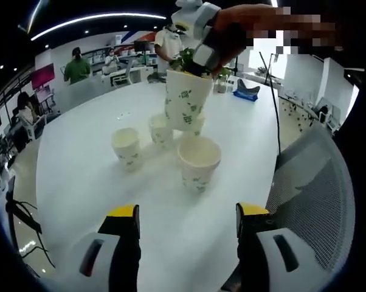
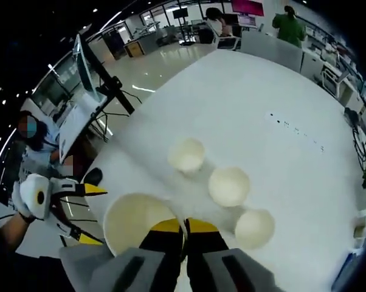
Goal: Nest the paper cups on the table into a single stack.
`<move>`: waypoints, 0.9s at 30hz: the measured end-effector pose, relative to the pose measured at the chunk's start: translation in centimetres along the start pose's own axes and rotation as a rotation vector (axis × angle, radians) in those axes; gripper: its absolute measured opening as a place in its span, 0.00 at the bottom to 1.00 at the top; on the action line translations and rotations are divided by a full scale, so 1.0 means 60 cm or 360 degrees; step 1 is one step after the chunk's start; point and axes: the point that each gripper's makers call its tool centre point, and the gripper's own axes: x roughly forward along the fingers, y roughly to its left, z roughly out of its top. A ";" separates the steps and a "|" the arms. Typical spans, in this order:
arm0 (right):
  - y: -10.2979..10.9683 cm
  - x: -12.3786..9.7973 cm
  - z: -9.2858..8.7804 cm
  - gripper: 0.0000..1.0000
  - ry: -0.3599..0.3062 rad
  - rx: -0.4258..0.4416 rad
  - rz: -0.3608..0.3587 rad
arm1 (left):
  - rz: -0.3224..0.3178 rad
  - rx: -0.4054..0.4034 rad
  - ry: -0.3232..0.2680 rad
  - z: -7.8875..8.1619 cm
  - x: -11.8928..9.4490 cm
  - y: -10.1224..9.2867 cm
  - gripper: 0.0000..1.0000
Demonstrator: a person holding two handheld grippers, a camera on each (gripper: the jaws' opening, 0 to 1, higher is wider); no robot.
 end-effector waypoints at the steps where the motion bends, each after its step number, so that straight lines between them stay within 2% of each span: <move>1: -0.001 -0.001 -0.001 0.00 0.0004 -0.0005 0.0001 | 0.0001 0.0000 -0.0002 0.000 0.000 0.000 0.62; 16: 0.016 -0.013 -0.016 0.00 0.0013 -0.0036 0.0027 | 0.0002 0.0011 -0.0003 0.004 0.003 0.006 0.62; 27: 0.021 -0.002 -0.023 0.00 0.0045 -0.0053 0.0043 | -0.0002 0.0007 0.0003 0.004 0.003 0.000 0.62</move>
